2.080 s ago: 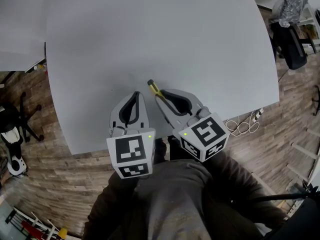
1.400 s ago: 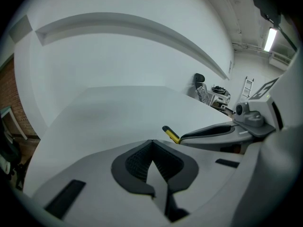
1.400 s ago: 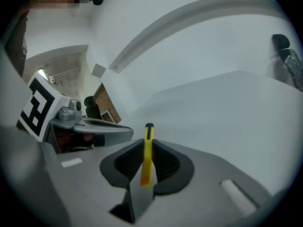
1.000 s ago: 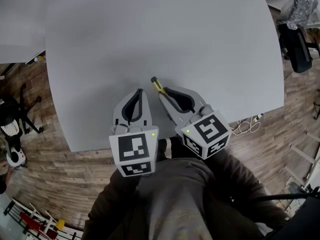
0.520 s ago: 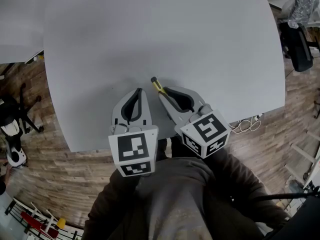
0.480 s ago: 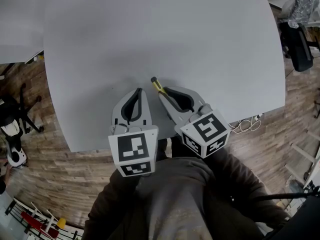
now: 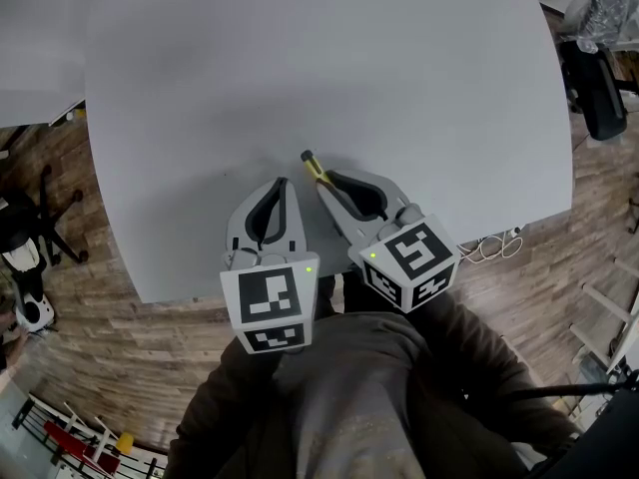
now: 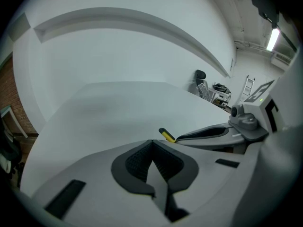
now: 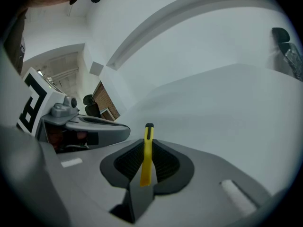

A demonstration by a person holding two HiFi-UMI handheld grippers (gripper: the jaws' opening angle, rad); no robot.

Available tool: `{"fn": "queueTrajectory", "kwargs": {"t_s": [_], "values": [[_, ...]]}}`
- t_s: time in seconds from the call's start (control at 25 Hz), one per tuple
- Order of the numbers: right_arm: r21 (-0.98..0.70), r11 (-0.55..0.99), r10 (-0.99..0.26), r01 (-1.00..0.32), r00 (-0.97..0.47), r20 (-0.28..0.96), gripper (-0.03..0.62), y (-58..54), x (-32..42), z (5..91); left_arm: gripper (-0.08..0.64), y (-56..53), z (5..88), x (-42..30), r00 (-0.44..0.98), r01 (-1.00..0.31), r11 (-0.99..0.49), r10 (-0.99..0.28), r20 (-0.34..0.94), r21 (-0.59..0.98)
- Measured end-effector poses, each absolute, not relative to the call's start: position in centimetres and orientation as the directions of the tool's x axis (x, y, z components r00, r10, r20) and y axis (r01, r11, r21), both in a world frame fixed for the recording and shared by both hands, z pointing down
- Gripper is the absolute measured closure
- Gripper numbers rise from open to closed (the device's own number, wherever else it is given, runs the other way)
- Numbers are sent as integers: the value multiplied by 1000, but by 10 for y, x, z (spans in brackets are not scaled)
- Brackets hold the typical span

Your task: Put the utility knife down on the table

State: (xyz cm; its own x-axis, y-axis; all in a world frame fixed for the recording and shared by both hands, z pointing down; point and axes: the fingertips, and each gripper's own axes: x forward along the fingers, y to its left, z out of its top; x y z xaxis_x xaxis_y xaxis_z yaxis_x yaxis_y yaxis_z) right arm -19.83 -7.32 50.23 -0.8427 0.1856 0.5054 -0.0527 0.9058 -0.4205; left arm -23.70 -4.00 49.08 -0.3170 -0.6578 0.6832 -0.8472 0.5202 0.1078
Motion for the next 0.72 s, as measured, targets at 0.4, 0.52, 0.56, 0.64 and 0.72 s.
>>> {"fn": "queueTrajectory", "kwargs": {"t_s": [0.4,0.52,0.56,0.64,0.72], "values": [[-426,903,190,-60,-832,521,540,-70,-202,513,558,-39,496,-238,-304,-848,517,-657,690,119],[-423,904,190,-61,-829,526,540,-70,-203,515,558,-38,499,-238,-300,-846,518,-655,693,123],[-421,905,189,-62,-829,527,540,-70,-203,515,558,-37,500,-239,-300,-846,519,-655,693,124],[-417,907,187,-62,-828,529,540,-69,-206,516,558,-36,501,-241,-299,-845,520,-655,694,126],[-414,908,186,-62,-826,532,540,-68,-208,517,558,-34,502,-243,-300,-843,522,-655,693,129]]}}
